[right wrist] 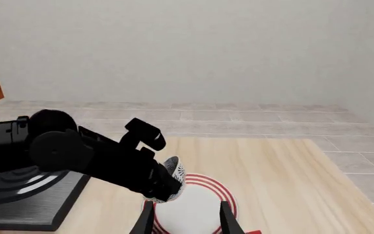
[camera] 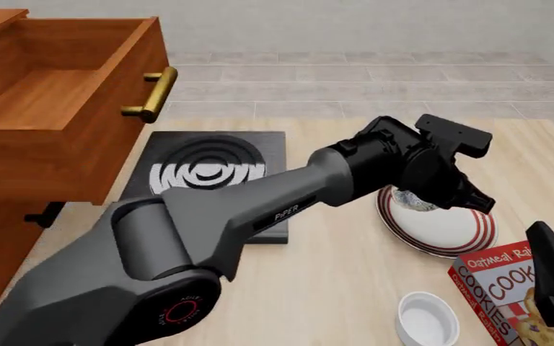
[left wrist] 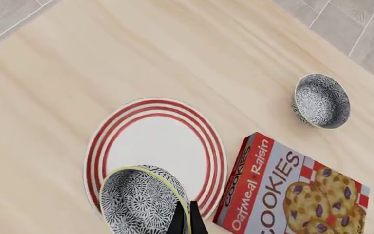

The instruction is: Pick the akita bowl in the top layer of the wooden cabinet and place it on the plate.

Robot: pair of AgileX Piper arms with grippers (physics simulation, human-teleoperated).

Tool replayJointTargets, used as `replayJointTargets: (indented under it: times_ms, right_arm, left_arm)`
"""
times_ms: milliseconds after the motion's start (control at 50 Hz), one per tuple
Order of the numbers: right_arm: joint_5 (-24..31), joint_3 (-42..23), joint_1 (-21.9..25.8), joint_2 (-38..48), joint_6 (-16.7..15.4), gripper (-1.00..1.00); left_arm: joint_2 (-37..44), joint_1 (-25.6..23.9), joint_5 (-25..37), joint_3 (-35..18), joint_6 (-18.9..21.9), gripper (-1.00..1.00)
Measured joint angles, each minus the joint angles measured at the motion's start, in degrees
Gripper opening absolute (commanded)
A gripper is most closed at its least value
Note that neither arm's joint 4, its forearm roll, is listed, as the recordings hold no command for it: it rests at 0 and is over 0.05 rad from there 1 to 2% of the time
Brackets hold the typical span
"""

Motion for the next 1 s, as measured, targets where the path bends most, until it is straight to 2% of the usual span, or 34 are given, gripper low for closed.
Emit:
replayJointTargets:
  times_ms: [240, 580, 740, 900, 920, 1000]
  right_arm:
    - [0.1, 0.0, 0.0, 0.0, 0.1, 1.00]
    - [0.3, -0.2, -0.2, 0.0, 0.3, 1.00]
    - [0.2, -0.2, -0.3, 0.0, 0.5, 1.00]
    - [0.2, -0.1, -0.3, 0.0, 0.6, 1.00]
    - [0.2, -0.1, -0.3, 0.0, 0.6, 1.00]
    - [0.1, 0.0, -0.3, 0.0, 0.7, 1.00]
  left_arm:
    - [5.7, 0.1, 4.2, -7.5, 2.5, -1.00]
    - [15.8, 0.2, 12.0, -22.8, 3.7, -1.00]
    - [18.1, 0.0, 13.5, -26.3, 3.6, -1.00]
    - [18.8, -0.1, 14.0, -27.7, 3.4, -1.00]
    - [18.8, -0.1, 13.9, -27.6, 3.3, 1.00]
    - [18.0, -0.3, 13.0, -25.8, 3.3, 1.00]
